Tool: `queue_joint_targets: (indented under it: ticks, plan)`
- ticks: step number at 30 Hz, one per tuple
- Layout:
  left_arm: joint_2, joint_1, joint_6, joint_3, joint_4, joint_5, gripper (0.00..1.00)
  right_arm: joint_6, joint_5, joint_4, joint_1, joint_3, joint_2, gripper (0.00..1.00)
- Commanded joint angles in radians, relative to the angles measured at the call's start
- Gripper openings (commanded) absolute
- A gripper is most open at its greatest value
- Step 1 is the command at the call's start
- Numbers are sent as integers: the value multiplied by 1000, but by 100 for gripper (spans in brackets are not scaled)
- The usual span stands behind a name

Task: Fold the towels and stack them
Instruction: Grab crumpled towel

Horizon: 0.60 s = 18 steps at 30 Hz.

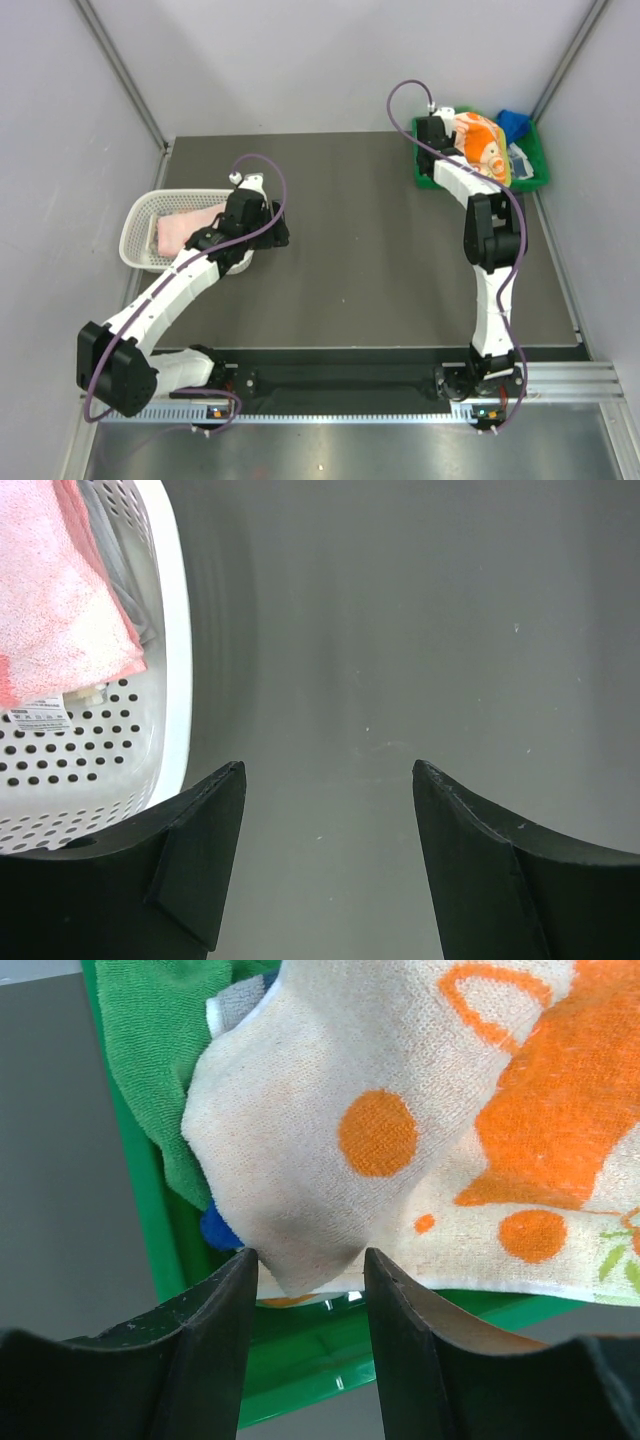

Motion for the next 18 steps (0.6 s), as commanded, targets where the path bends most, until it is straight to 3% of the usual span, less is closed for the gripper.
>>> queue_joint_targets:
  ticks: [1, 18]
  plan:
    - [3, -3, 8, -5, 45, 5, 72, -32, 57, 20, 1, -8, -64, 47]
    - [10, -4, 8, -5, 48, 8, 72, 7, -33, -9, -22, 26, -8, 51]
